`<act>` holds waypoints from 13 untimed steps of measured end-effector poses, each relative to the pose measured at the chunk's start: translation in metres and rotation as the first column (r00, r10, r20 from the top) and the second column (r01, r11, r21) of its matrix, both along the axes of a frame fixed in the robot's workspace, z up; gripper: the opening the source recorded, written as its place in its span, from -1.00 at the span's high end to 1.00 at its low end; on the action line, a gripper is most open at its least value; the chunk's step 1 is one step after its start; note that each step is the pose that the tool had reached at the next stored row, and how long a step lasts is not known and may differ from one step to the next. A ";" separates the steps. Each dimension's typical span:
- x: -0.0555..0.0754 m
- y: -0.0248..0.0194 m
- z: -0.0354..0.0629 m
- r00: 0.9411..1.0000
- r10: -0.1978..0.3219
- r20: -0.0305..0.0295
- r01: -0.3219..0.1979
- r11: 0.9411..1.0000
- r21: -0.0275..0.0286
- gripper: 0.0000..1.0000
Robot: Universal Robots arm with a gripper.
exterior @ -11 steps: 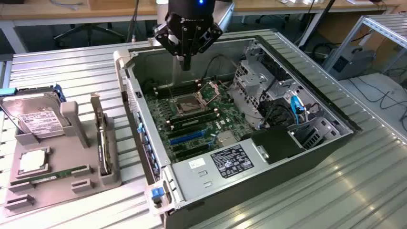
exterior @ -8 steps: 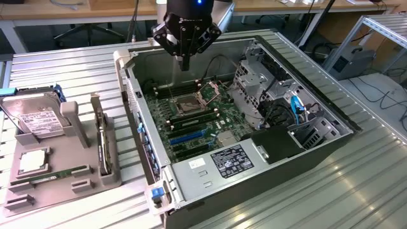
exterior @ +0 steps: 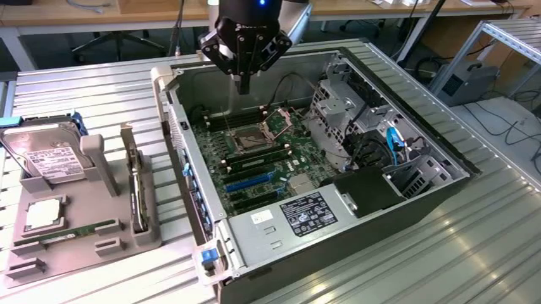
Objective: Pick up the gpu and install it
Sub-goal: 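Reach for the gpu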
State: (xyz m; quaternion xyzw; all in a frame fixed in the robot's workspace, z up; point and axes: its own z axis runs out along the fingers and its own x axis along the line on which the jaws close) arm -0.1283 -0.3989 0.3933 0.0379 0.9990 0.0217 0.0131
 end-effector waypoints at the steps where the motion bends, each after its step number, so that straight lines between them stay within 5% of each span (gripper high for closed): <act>1: 0.000 0.0000 0.0000 1.000 0.000 0.000 0.000 1.000 0.000 0.79; 13: -0.004 0.0000 0.0000 1.000 0.000 0.000 0.000 1.000 0.000 0.79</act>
